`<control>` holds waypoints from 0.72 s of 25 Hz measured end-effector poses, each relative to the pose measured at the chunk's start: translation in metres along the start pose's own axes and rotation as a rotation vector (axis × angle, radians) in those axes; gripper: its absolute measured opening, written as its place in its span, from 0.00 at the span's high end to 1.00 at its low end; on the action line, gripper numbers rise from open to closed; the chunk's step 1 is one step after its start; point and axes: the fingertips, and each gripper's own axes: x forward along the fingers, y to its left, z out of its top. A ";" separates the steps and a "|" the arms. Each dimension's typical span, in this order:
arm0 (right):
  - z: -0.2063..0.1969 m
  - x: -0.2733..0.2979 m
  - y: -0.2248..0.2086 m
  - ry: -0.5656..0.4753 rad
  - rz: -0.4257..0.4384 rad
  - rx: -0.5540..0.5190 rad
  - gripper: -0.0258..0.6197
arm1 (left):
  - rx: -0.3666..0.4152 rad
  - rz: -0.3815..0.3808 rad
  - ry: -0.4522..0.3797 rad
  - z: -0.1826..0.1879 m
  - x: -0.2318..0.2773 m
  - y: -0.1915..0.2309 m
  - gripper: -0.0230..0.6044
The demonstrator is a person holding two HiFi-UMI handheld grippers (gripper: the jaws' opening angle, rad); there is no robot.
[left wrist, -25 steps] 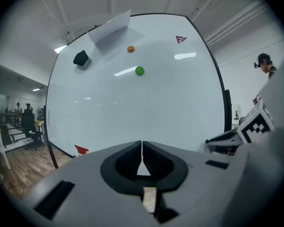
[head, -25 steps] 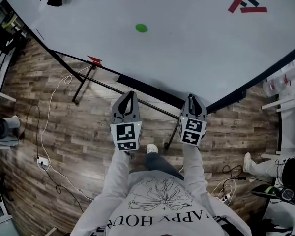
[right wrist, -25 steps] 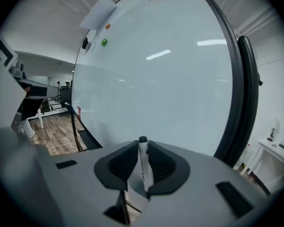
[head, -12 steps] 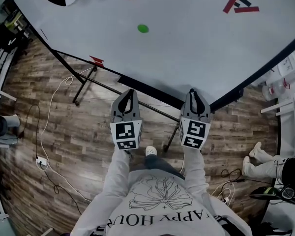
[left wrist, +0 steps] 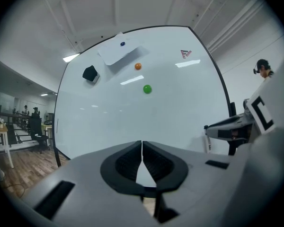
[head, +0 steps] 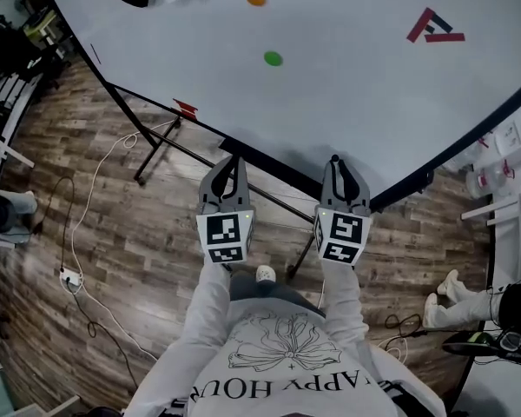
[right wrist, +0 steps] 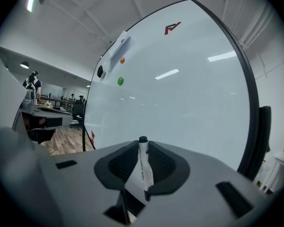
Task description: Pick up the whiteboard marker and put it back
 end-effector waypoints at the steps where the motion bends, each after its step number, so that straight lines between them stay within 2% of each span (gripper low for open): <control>1: 0.000 0.002 0.004 0.003 0.009 -0.005 0.86 | 0.000 0.006 -0.001 0.001 -0.001 0.003 0.95; 9: -0.006 0.030 0.037 0.033 0.059 -0.056 0.86 | -0.010 0.023 0.016 -0.010 0.003 0.031 0.95; 18: -0.041 0.075 0.074 0.156 0.085 -0.149 0.86 | -0.013 -0.008 0.062 -0.026 0.023 0.066 0.95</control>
